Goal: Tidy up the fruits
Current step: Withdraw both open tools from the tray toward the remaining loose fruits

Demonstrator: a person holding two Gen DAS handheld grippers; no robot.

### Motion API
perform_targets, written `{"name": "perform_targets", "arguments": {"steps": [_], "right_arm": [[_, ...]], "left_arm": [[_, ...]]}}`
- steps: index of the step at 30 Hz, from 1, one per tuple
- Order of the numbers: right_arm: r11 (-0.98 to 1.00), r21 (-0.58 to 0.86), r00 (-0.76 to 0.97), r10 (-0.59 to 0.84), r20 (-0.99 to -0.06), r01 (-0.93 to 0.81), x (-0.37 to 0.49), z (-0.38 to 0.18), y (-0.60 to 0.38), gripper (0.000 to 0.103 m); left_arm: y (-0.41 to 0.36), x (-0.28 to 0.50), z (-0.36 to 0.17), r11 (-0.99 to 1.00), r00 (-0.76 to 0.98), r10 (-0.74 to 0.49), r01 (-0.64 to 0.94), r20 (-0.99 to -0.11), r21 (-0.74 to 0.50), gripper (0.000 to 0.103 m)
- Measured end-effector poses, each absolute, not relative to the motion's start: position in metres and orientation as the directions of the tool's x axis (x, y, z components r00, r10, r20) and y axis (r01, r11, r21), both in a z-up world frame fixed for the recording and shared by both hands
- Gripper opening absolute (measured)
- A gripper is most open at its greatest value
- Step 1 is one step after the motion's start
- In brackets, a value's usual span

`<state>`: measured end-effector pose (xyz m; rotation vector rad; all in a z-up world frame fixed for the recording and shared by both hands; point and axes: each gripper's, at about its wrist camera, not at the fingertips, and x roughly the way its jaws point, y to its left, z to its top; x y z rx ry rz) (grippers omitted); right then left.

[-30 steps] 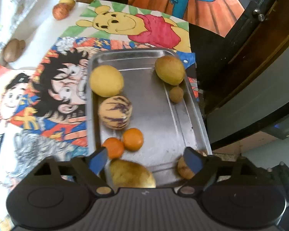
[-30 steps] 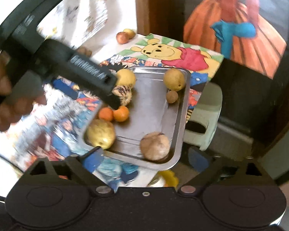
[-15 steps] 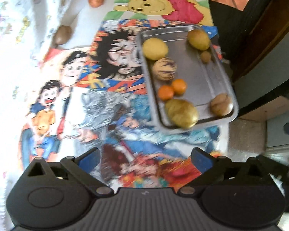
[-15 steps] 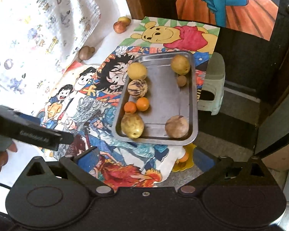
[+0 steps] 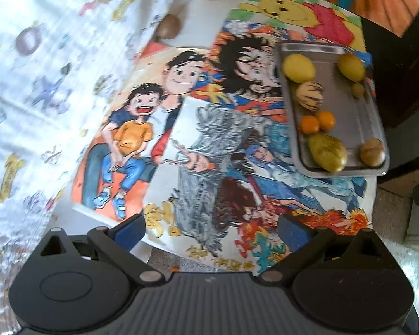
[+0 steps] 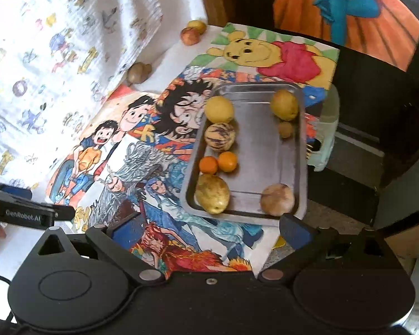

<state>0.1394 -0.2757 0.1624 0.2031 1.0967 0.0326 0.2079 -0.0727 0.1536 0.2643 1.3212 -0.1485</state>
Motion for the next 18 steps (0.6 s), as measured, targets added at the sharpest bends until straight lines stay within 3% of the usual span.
{"name": "perform_targets", "arguments": {"steps": [18], "right_arm": [[0.98, 0.029, 0.502, 0.128, -0.856, -0.199, 0.208, 0.143, -0.256, 0.102]], "left_arm": [[-0.052, 0.285, 0.139, 0.97, 0.235, 0.076, 0.207, -0.969, 0.127, 0.102]]}}
